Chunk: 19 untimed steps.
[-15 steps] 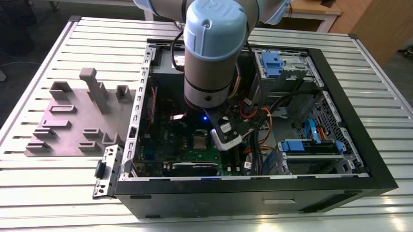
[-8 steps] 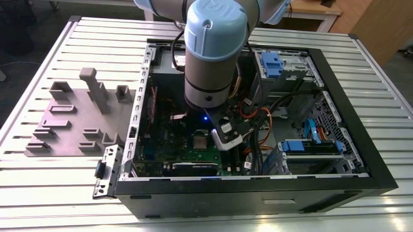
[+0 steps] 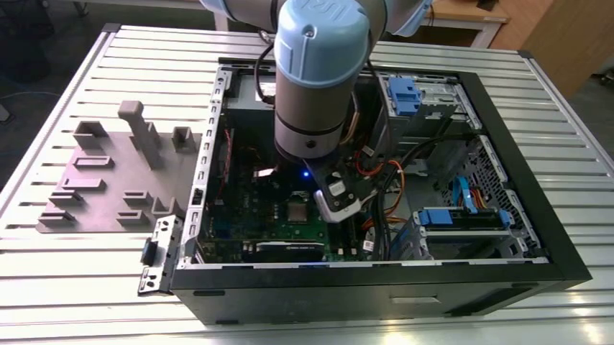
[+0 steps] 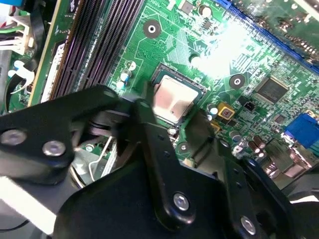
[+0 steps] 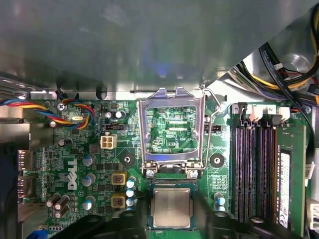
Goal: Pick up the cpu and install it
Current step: 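Place the cpu into insertion slot, then close the cpu cover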
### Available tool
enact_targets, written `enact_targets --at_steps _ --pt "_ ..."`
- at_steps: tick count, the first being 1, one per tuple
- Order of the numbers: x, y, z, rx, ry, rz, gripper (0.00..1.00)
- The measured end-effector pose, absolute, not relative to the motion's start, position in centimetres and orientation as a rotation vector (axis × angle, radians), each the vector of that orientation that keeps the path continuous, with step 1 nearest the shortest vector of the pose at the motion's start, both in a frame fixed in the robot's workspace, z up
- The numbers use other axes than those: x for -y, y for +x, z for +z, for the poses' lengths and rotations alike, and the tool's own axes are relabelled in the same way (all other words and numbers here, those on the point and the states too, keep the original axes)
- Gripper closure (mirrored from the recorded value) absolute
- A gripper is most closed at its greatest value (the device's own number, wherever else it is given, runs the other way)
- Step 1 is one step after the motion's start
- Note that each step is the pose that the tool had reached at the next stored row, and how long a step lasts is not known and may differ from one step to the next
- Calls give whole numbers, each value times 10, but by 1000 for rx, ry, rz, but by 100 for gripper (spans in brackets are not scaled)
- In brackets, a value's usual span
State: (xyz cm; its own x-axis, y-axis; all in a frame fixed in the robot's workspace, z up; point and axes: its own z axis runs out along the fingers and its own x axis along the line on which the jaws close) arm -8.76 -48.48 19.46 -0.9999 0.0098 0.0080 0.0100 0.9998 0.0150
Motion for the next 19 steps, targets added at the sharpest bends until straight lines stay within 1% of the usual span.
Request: enact_targets --at_steps 1,3,4,6,7,9,10,11,19 --pt "485 -88 195 3133 -16 -23 50" --pt "485 -87 197 3133 -15 -24 62" --pt "485 -87 197 3133 -16 -24 62" --pt "485 -87 198 3133 -16 -24 73" --pt "485 -87 198 3133 -16 -24 73" --pt "485 -87 198 3132 -16 -24 85" --pt "485 -87 198 3132 -16 -24 85" --pt "485 -87 198 3132 -16 -24 89" --pt "485 -87 200 3132 -16 -24 89"
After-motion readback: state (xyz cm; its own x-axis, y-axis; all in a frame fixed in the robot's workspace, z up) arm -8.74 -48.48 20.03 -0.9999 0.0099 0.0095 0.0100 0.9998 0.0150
